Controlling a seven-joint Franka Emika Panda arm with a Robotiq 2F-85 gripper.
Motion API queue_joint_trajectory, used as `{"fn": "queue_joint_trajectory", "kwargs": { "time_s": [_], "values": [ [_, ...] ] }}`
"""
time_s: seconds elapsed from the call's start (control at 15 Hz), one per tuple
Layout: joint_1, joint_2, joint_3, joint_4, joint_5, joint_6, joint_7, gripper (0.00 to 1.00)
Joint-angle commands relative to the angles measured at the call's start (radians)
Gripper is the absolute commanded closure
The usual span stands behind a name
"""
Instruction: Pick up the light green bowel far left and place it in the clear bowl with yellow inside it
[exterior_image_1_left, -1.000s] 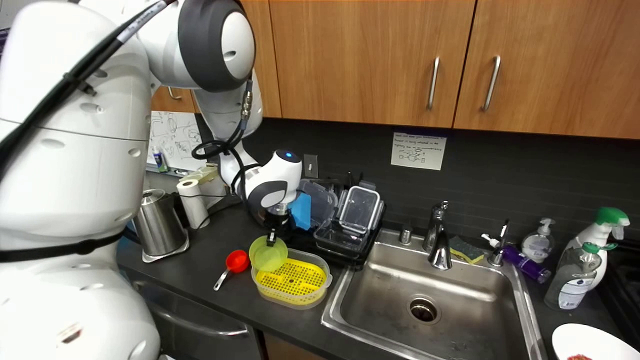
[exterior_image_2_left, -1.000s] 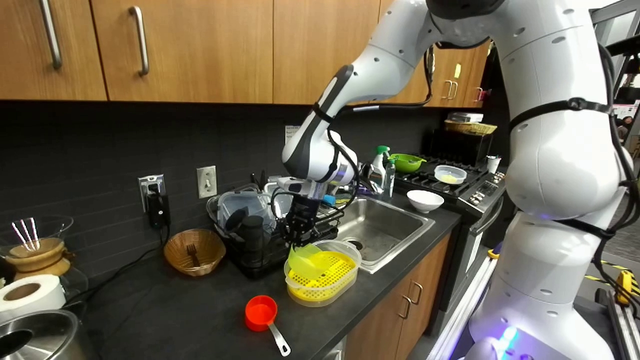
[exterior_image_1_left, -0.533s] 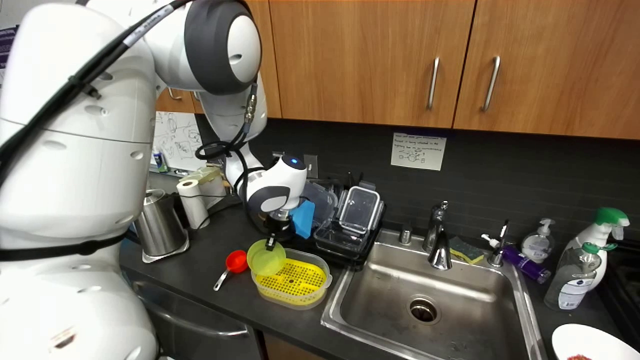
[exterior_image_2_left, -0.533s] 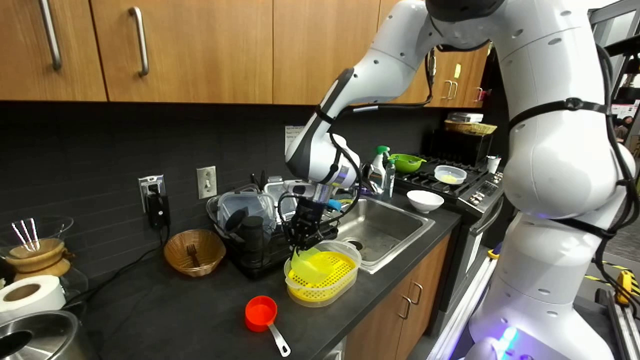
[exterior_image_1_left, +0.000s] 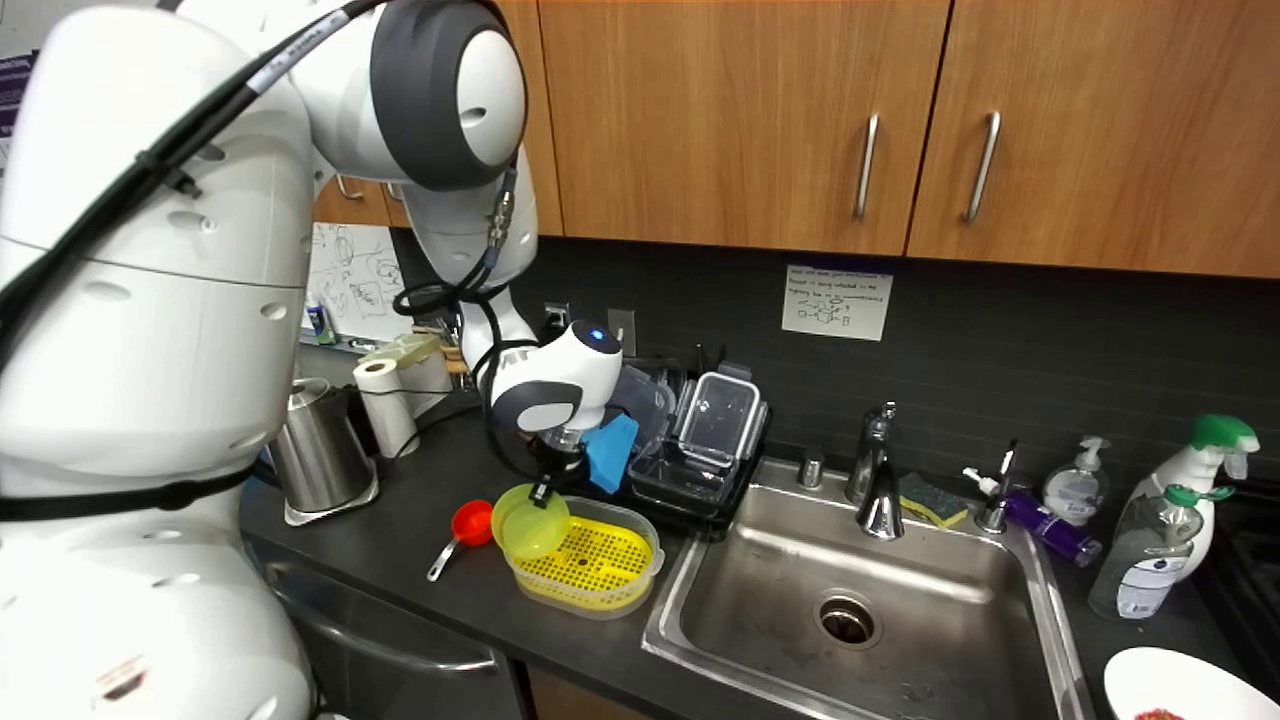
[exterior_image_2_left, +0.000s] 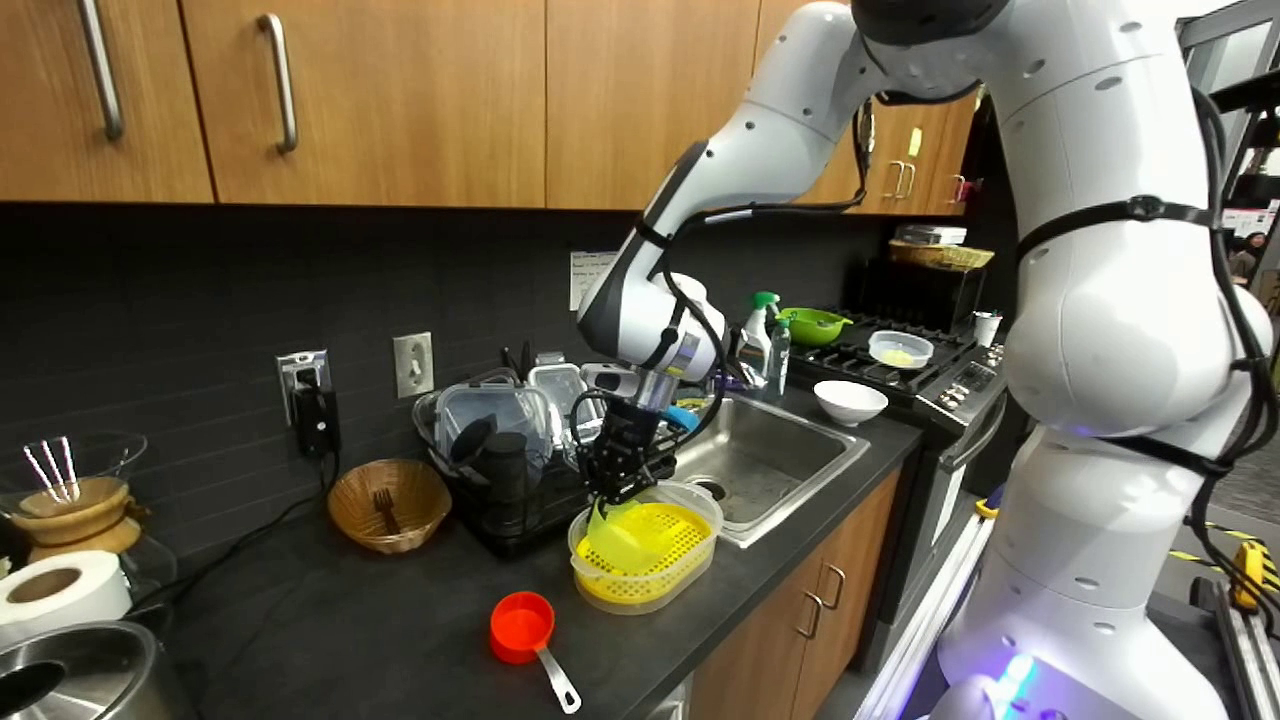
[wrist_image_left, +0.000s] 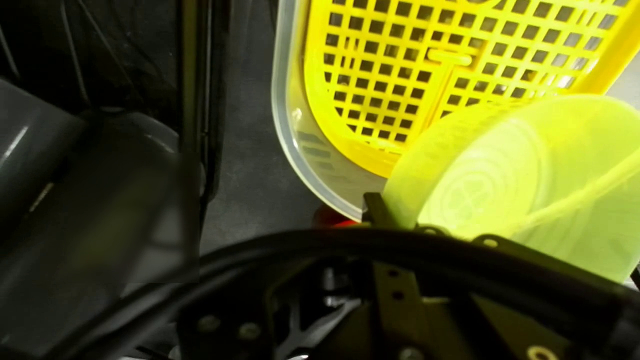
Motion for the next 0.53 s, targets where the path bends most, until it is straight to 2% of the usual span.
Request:
{"fn": "queue_joint_trajectory", "kwargs": {
  "time_s": [0.0, 0.47],
  "values": [
    [-0.032, -0.012, 0.02, -0.013, 0.049, 0.027, -0.03, 0.99],
    [-0.097, -0.002, 0.042, 0.001, 0.132, 0.024, -0.106, 0.99]
  ]
}}
